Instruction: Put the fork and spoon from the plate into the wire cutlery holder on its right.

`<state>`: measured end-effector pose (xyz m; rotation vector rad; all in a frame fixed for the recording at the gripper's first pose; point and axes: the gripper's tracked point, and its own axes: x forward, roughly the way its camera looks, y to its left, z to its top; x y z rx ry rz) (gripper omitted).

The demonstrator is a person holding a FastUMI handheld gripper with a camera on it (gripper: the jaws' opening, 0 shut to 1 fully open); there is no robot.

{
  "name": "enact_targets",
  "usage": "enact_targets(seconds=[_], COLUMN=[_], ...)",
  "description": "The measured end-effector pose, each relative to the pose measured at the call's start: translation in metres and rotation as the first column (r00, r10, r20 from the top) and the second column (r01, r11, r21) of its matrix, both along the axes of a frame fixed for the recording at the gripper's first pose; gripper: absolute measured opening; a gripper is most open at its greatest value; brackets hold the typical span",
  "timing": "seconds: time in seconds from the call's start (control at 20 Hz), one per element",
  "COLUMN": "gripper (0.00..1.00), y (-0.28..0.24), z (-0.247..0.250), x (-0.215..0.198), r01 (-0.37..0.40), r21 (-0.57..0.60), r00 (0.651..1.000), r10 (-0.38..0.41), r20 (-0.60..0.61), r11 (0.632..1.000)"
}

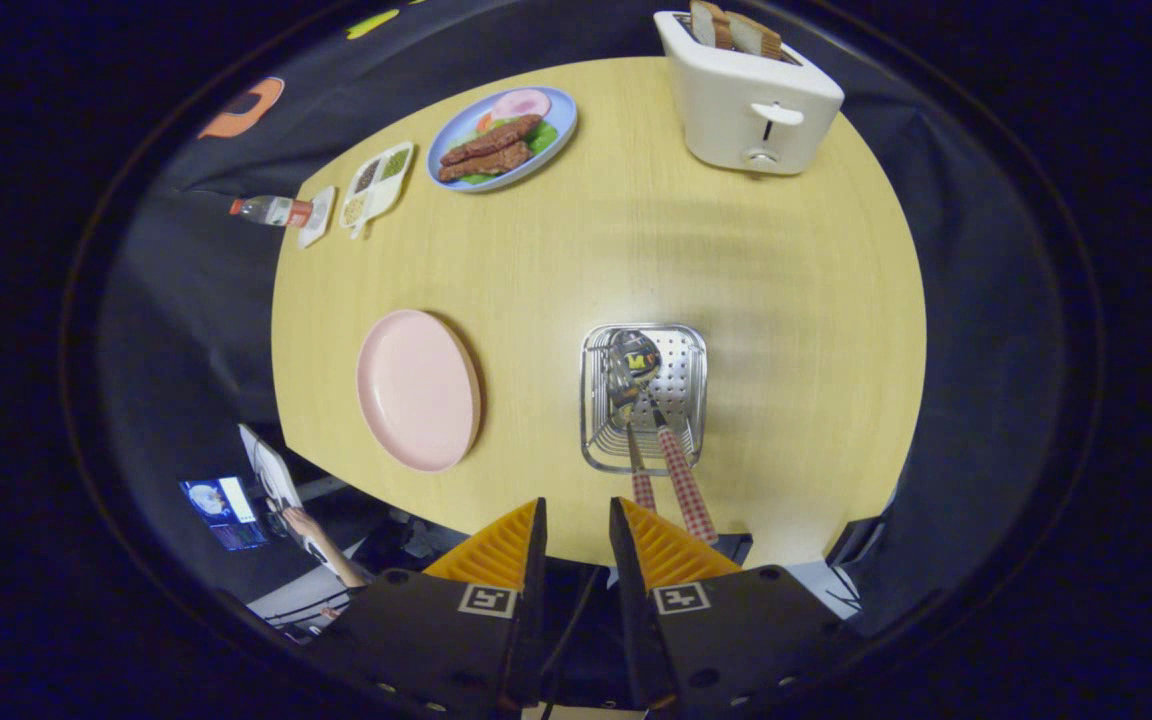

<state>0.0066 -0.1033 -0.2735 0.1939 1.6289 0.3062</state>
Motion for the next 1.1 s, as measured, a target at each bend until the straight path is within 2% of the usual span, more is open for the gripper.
enact_targets(seconds=[0.05, 0.25, 0.4, 0.55, 0.65, 0.8, 1.0, 1.1], gripper=[0.39, 0.74, 0.91, 0.97, 0.97, 0.97, 0.97, 0.97], y=[0.001, 0.011, 0.031, 0.054, 0.073, 0.085, 0.111, 0.116], z=[0.004, 0.018, 0.03, 0.048, 0.062, 0.087, 0.121, 0.142], x=[0.0, 0.001, -0.002, -0.001, 0.001, 0.004, 0.008, 0.013], r01=[0.007, 0.039, 0.081, 0.126, 0.163, 0.214, 0.276, 0.31], r21=[0.004, 0.008, 0.007, 0.007, 0.023, 0.011, 0.064, 0.062], r00=[1.0, 0.985, 0.959, 0.909, 0.867, 0.785, 0.683, 0.615], r10=[-0.007, -0.04, -0.08, -0.119, -0.154, -0.179, -0.243, -0.25], r20=[0.03, 0.166, 0.272, 0.399, 0.474, 0.593, 0.689, 0.748], r11=[1.0, 0.999, 0.997, 0.992, 0.986, 0.977, 0.959, 0.949])
